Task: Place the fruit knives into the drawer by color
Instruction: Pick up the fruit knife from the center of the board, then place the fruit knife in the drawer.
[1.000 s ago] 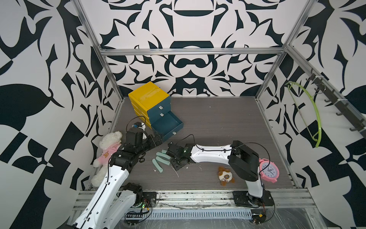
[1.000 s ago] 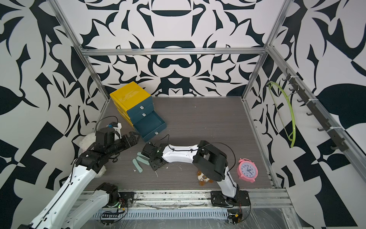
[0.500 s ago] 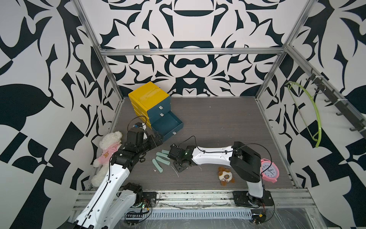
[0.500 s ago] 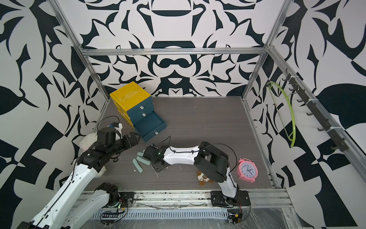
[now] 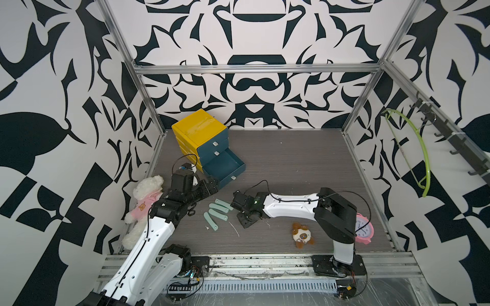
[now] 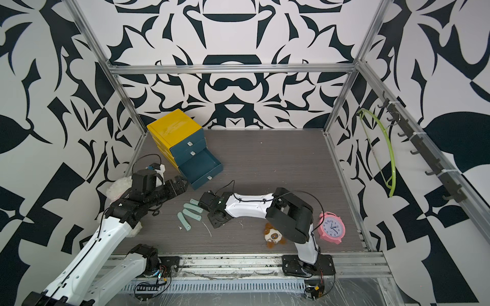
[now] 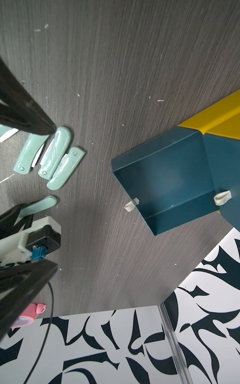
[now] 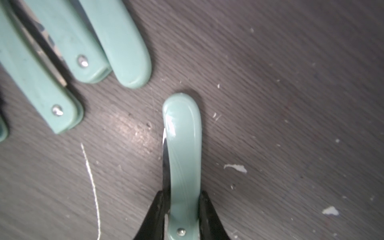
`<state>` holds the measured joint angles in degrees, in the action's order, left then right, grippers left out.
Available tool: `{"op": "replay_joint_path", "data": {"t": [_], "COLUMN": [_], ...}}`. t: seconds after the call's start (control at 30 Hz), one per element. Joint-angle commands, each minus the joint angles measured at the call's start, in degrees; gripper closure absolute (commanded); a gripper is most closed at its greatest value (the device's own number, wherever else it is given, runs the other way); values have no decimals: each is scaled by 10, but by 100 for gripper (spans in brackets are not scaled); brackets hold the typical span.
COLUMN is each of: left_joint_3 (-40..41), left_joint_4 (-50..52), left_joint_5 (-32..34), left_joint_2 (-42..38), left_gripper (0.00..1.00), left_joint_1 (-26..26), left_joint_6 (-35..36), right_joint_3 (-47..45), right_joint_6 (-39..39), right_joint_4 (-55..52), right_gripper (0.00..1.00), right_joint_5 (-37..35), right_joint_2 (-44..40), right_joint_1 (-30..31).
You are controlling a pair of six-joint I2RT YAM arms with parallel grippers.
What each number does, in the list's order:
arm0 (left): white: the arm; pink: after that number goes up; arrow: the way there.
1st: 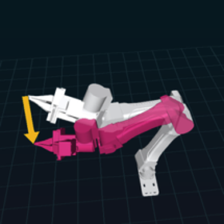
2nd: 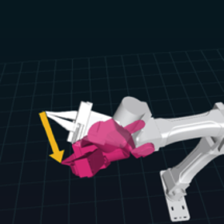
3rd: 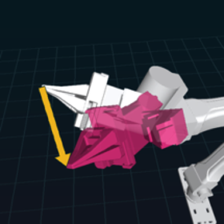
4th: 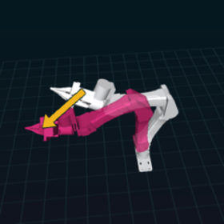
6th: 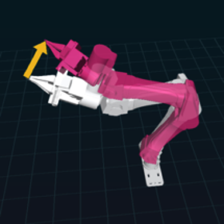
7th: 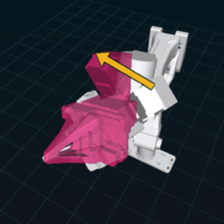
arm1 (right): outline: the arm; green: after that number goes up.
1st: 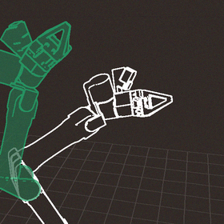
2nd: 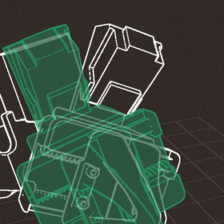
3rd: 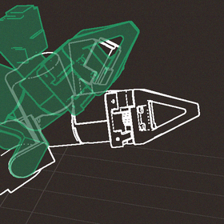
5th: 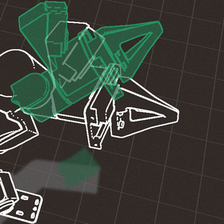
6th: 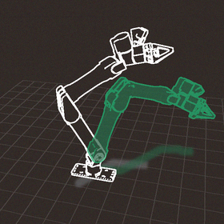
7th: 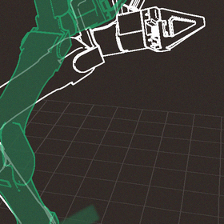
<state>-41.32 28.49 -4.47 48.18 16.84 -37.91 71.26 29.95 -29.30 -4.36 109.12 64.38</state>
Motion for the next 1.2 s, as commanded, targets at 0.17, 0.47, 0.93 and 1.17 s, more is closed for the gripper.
{"op": "replay_joint_path", "data": {"t": [0.17, 0.47, 0.93, 1.17], "left_joint_3": [11, 26, 35, 44], "left_joint_4": [-8, -16, -1, -4], "left_joint_5": [-2, 1, -3, -16], "left_joint_2": [0, -7, -18, -11], "left_gripper": [1, 1, 1, 1], "left_joint_1": [1, 0, 0, 0], "left_joint_6": [6, -11, -24, -28], "right_joint_3": [-42, 58, 349, 392], "right_joint_6": [-10, 12, 111, 116], "right_joint_4": [100, 153, 115, 116], "right_gripper": [89, 89, 85, 59], "right_joint_5": [24, 87, 136, 141], "right_joint_2": [-104, -91, 158, 189], "right_joint_1": [-22, -112, -192, -201]}}
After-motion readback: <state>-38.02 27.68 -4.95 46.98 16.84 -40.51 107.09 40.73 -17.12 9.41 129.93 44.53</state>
